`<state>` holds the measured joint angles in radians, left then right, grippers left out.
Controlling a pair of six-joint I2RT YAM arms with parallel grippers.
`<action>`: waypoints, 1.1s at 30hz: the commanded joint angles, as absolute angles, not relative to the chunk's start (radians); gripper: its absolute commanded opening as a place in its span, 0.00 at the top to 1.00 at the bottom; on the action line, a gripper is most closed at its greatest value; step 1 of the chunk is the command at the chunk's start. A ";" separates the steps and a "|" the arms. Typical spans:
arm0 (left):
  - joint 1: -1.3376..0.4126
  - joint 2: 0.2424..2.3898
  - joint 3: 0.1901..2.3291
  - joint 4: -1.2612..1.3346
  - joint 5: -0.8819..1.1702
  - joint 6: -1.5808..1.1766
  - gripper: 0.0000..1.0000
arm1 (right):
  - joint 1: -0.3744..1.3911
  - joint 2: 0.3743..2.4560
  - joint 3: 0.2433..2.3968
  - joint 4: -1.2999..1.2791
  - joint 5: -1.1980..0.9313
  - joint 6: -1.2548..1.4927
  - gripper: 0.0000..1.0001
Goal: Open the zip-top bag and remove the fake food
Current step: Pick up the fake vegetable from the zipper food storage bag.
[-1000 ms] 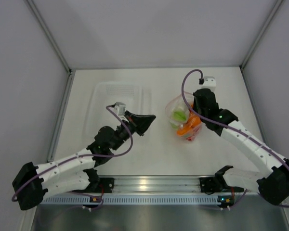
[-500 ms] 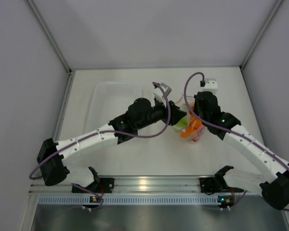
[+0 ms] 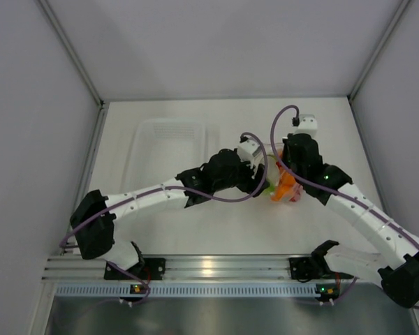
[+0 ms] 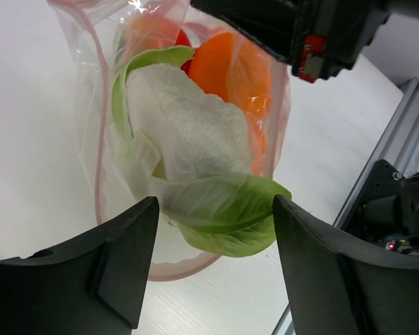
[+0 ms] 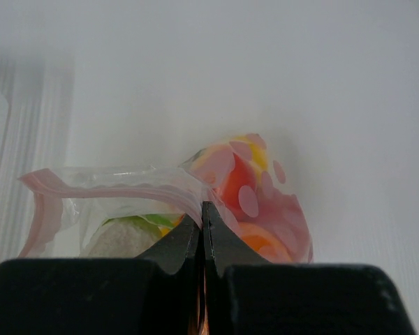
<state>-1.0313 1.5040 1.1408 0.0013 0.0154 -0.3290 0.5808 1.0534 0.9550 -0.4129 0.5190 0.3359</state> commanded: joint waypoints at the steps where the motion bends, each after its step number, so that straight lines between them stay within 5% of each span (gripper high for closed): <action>1: -1.031 1.532 1.192 0.003 -0.014 -0.327 0.26 | 0.594 1.012 0.962 -0.365 0.509 0.354 1.00; 5: -1.029 1.568 1.221 0.003 -0.021 -0.350 0.18 | 0.595 1.012 0.957 -0.368 0.505 0.360 1.00; 6: -1.031 1.577 1.229 0.003 -0.031 -0.353 0.10 | 0.598 1.008 0.954 -0.367 0.499 0.362 1.00; 15: -1.031 1.647 1.256 0.005 -0.101 -0.406 0.12 | 0.597 0.973 0.934 -0.360 0.420 0.388 1.00; 21: -1.031 1.674 1.244 0.040 -0.104 -0.437 0.35 | 0.597 0.954 0.927 -0.356 0.388 0.394 1.00; 24: -1.029 1.660 1.220 0.084 -0.103 -0.437 0.73 | 0.598 0.954 0.922 -0.356 0.388 0.393 1.00; 27: -1.031 1.641 1.198 0.121 -0.115 -0.436 0.97 | 0.597 0.954 0.920 -0.359 0.388 0.390 1.00; 33: -1.031 1.618 1.164 0.161 -0.074 -0.419 1.00 | 0.597 0.966 0.923 -0.371 0.391 0.365 1.00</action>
